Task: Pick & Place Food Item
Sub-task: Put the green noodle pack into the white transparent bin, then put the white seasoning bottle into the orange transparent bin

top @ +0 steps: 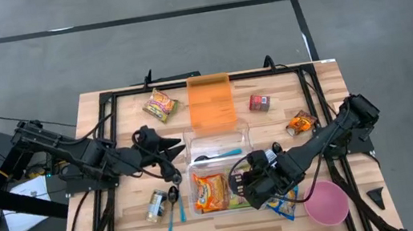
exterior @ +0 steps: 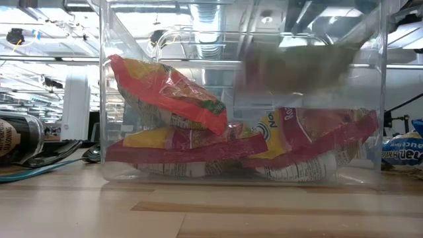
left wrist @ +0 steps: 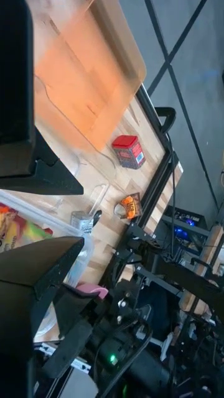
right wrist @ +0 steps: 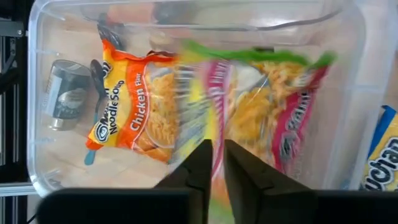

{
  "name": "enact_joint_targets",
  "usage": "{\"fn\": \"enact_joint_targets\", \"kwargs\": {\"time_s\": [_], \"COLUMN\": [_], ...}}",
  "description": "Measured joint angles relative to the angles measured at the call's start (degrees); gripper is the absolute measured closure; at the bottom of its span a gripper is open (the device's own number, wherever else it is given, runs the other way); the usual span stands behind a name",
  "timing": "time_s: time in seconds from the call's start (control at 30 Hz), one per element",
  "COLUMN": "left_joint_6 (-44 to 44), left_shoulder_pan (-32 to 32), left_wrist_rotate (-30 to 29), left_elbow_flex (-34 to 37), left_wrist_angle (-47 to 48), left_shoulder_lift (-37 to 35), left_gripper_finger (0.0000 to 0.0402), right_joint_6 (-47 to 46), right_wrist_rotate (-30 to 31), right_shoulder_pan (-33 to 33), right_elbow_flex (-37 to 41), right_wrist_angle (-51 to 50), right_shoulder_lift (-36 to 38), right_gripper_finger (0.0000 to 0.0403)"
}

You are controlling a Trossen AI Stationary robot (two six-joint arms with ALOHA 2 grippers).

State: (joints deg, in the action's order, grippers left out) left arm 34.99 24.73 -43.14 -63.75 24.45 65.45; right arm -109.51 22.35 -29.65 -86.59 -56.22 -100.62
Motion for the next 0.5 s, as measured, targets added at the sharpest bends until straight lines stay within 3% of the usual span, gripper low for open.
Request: {"fn": "enact_joint_targets", "kwargs": {"time_s": [0.23, 0.5], "left_joint_6": [0.0, -0.1], "left_shoulder_pan": [0.4, 0.4], "left_wrist_rotate": [0.0, 0.0], "left_elbow_flex": [0.0, 0.0], "left_wrist_angle": [0.0, 0.0], "left_shoulder_lift": [0.0, 0.0], "left_gripper_finger": [0.0289, 0.0289], "right_joint_6": [-0.6, -5.9], "right_wrist_rotate": [1.9, 9.3], "right_shoulder_pan": [-1.2, -6.4], "right_elbow_flex": [0.0, 0.0], "right_wrist_angle": [-2.4, -7.8], "right_shoulder_lift": [0.7, 4.6], "right_gripper_finger": [0.0307, 0.0294]}}
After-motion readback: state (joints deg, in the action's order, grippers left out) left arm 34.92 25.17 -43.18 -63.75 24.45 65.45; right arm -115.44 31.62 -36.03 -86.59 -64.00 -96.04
